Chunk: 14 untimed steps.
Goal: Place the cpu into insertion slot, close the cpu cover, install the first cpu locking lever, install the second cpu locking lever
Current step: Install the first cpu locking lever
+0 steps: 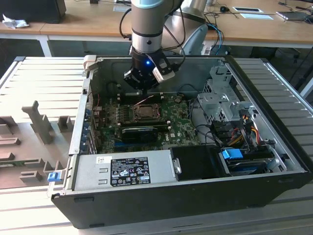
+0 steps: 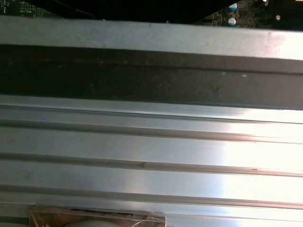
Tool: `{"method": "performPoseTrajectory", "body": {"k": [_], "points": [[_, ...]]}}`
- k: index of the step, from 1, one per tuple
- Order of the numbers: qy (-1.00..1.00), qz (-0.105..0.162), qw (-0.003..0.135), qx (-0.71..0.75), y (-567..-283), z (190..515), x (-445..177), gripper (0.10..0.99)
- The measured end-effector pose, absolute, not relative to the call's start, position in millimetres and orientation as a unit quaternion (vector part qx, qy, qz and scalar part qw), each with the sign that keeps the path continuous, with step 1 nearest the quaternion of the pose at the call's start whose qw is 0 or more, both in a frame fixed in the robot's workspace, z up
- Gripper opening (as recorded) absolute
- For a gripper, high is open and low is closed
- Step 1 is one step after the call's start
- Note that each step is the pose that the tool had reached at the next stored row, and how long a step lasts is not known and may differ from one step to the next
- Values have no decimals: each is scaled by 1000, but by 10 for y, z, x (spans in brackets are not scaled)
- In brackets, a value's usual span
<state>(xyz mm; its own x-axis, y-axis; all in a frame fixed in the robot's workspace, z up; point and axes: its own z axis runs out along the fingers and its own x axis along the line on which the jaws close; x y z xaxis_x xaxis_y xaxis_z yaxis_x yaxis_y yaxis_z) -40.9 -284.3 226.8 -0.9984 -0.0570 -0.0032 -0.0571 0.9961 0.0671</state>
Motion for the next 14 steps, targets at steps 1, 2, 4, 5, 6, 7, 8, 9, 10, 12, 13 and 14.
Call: {"method": "performPoseTrajectory", "body": {"k": [1,2,4,5,6,7,8,9,10,12,13,14], "points": [[999,34,1,-28,-2843,2265,-399,106],[999,34,1,-28,-2842,2261,-388,106],[999,34,1,-29,-2839,2249,-349,106],[999,34,1,-29,-2839,2242,-337,106],[999,34,1,-29,-2836,2228,-326,106],[999,34,1,-29,-2832,2217,-324,106],[999,34,1,-28,-2828,2204,-321,106],[999,34,1,-29,-2825,2190,-320,106],[999,34,1,-29,-2823,2174,-319,106],[999,34,1,-28,-2812,2133,-312,106],[999,34,1,-29,-2807,2124,-306,106],[999,34,1,-29,-2803,2116,-297,106]]}}
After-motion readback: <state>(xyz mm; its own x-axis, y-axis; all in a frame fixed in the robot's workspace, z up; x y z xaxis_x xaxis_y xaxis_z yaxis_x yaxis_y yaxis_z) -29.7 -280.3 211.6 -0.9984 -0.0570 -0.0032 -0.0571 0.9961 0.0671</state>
